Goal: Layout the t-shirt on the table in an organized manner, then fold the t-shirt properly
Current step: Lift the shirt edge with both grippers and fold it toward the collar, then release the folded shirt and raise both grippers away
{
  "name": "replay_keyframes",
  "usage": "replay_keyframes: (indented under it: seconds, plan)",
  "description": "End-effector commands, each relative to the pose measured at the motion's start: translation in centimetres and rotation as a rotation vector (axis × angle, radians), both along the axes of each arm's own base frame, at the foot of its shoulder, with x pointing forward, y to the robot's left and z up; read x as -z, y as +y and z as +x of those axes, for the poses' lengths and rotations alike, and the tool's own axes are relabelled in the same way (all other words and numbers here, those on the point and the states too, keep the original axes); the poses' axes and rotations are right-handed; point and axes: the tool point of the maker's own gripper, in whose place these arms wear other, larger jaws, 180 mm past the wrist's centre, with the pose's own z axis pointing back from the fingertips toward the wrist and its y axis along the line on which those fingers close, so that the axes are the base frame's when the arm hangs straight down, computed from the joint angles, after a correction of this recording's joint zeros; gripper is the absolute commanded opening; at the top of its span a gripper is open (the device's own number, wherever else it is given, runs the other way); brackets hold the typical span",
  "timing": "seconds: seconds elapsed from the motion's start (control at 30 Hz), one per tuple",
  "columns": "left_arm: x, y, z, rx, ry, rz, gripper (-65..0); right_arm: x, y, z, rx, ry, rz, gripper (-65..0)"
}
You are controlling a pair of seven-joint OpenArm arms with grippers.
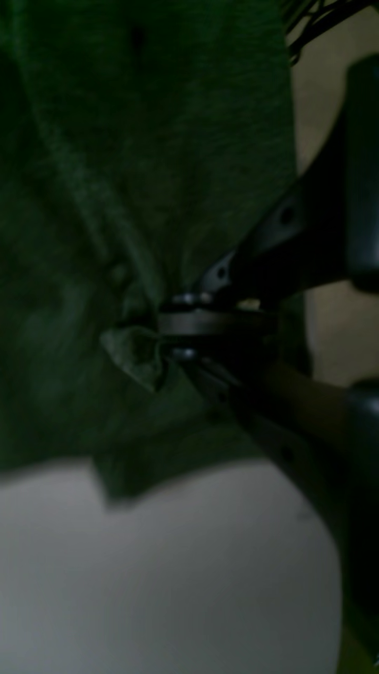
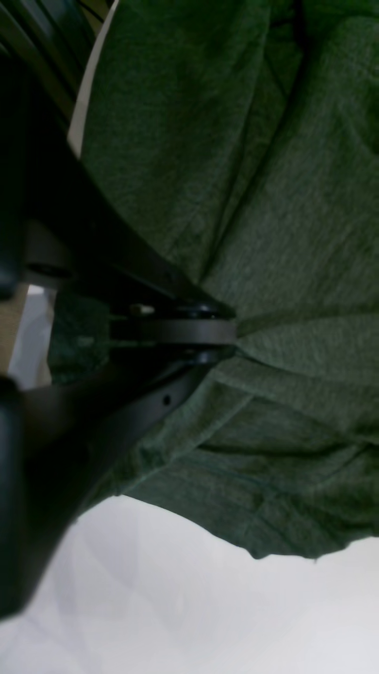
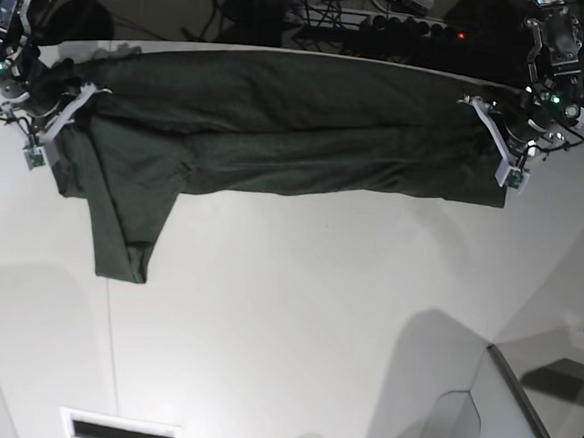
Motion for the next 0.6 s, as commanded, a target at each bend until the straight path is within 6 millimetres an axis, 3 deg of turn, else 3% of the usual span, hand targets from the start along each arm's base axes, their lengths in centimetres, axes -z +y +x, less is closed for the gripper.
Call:
replay_keyframes:
  seconds: [0.0, 0.17, 0.27, 0.37, 0.43, 0.57]
  plan:
    - [-1.0, 0.7, 1.0, 0.005, -0.035, 0.022, -65.0, -0.8, -0.6, 0.8, 0.005, -0.033, -0.009, -61.2]
    - [-1.9, 1.0, 1.5, 0.007, -0.060, 0.036, -64.3, -1.5, -0.7, 1.2, -0.002, -0.053, -0.021, -43.7]
    - [-2.2, 1.2, 1.6, 0.009, -0.067, 0.045, -42.1, -2.9, -0.7, 2.1, -0.013, -0.097, -0.040, -39.6]
    - [-2.4, 2.0, 1.5, 0.006, -0.059, 0.076, -25.3, -4.0, -0.8, 2.6, -0.025, -0.110, -0.062, -39.5]
    - [-3.1, 3.8, 1.2, -0.033, -0.065, 0.127, -19.4, -5.3, -0.8, 3.9, -0.032, -0.149, -0.075, -39.5]
    - [-6.2, 7.3, 1.8, -0.139, -0.150, 0.183, -17.6, -7.8, -0.6, 7.5, -0.043, -0.235, -0.085, -39.5]
